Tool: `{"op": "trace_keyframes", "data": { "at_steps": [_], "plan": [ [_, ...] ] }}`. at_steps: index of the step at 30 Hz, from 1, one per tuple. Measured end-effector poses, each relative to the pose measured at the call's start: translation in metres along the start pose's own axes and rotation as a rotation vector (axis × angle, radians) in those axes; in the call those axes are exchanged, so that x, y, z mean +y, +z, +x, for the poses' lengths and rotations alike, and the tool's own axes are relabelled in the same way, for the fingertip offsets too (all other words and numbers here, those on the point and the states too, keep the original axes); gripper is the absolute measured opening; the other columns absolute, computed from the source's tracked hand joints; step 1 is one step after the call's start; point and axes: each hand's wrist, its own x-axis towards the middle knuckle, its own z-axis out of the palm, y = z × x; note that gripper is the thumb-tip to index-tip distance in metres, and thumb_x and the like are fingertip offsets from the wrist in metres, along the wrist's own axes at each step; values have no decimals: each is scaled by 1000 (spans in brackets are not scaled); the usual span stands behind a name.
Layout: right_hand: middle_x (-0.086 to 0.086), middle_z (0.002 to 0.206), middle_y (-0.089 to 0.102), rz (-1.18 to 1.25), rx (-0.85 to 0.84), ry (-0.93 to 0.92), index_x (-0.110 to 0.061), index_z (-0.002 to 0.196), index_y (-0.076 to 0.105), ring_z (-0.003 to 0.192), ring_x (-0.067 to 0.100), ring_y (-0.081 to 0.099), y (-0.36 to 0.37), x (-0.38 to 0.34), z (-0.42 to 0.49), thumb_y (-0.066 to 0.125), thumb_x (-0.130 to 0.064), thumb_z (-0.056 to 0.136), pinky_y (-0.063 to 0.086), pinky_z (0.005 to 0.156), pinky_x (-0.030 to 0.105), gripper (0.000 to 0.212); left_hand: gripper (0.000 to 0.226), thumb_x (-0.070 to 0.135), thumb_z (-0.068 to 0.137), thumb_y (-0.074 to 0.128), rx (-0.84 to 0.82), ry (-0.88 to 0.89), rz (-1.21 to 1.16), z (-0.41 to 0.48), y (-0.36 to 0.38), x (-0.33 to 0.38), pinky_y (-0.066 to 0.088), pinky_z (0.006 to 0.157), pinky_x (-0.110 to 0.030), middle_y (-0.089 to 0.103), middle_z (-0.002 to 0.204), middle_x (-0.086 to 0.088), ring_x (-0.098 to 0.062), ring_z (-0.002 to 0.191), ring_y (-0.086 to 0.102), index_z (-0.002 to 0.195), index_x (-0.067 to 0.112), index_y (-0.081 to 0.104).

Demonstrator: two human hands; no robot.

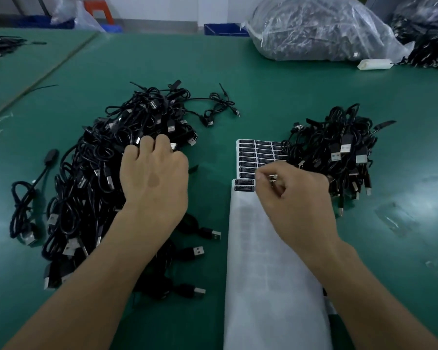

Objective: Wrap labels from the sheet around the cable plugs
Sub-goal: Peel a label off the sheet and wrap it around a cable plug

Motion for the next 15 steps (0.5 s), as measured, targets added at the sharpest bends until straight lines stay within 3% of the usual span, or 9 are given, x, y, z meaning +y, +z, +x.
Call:
{"op": "trace_keyframes", "data": {
  "at_steps": [4, 6, 9, 12, 15],
  "plan": [
    [-18, 42, 30, 7, -27, -6, -17, 81, 71, 41, 5, 32, 4, -3, -3, 65, -15, 92, 36, 54, 30, 13, 28, 46, 101, 53, 131, 22, -269, 0, -7, 1, 37, 93, -39, 56, 113, 2, -25, 110, 50, 109, 25, 70],
    [-17, 44, 33, 12, -35, -6, -16, 81, 71, 43, 6, 34, 5, -2, -2, 64, -15, 92, 41, 52, 34, 13, 25, 44, 102, 52, 262, 68, -525, -1, -15, 2, 41, 79, -36, 59, 93, 4, -23, 91, 56, 99, 23, 66],
    [-13, 45, 45, -5, -75, 27, -20, 82, 71, 46, 11, 45, 4, 2, 0, 62, -16, 92, 48, 56, 35, 14, 16, 30, 104, 53, 255, 204, -1058, -1, -28, 9, 39, 48, -31, 54, 64, 0, -19, 53, 47, 94, 20, 60],
    [-13, 52, 53, 63, -91, 68, -24, 79, 70, 54, 6, 52, -1, 4, -1, 62, -15, 92, 42, 57, 17, 18, 17, 23, 106, 50, 224, 307, -1237, -5, -35, 17, 27, 43, -16, 42, 55, 7, -10, 45, 35, 102, 16, 65],
    [-22, 70, 48, 10, -32, 85, -19, 93, 75, 72, -10, 53, -3, 4, 1, 63, -13, 91, 37, 68, 1, 14, 38, 33, 108, 42, 114, 271, -1276, -4, -26, 21, 26, 42, -12, 39, 45, 17, -5, 39, 33, 92, 8, 66]
  ]
}}
